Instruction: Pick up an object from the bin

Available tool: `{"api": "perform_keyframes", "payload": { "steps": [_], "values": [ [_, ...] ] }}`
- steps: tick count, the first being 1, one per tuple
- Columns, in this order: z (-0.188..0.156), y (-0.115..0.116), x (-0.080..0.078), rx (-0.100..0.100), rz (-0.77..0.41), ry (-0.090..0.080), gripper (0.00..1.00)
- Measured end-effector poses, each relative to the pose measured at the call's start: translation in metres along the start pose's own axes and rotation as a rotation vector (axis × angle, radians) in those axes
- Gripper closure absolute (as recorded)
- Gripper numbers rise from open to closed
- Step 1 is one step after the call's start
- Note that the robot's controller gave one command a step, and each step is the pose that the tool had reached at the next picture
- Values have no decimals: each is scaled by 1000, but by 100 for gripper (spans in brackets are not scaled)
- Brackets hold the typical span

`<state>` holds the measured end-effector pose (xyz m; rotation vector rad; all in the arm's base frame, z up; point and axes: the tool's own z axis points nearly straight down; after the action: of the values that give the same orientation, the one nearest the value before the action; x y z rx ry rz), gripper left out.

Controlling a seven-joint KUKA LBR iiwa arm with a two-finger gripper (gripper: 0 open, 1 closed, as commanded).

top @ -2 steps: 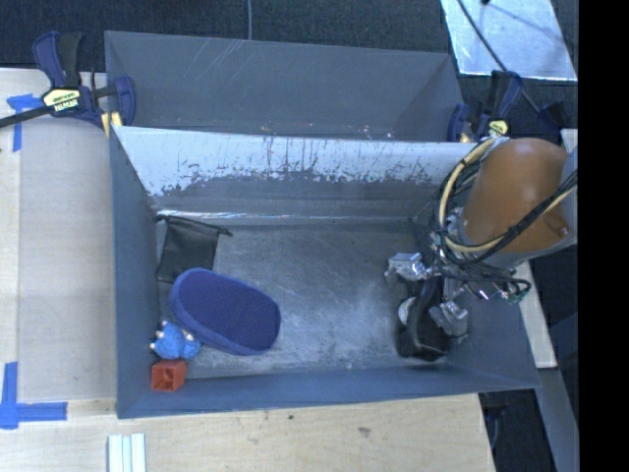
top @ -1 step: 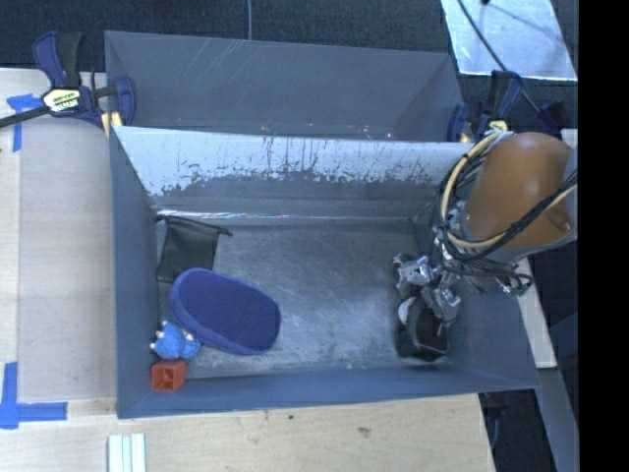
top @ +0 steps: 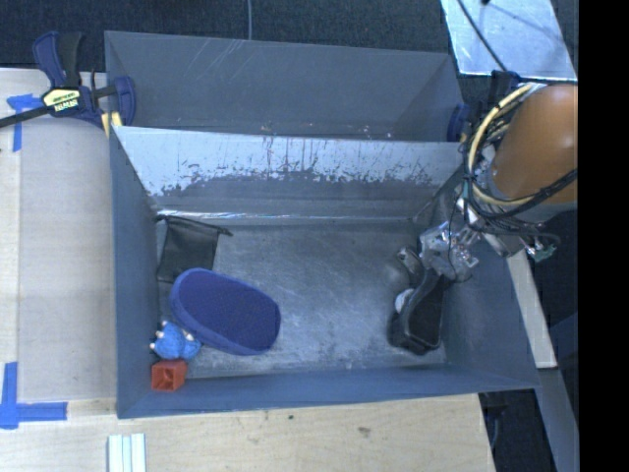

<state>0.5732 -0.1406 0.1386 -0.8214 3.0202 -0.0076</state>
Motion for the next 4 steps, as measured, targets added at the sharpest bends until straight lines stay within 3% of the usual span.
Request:
{"api": "perform_keyframes", "payload": {
  "steps": [1, 2, 3, 4],
  "values": [
    [4, 2, 2, -6, 1, 7, 0],
    [64, -1, 6, -19, -793, 1, 0],
    [61, -4, 6, -14, -789, 4, 100],
    [-59, 22, 24, -7, -812, 3, 100]
  ]
}}
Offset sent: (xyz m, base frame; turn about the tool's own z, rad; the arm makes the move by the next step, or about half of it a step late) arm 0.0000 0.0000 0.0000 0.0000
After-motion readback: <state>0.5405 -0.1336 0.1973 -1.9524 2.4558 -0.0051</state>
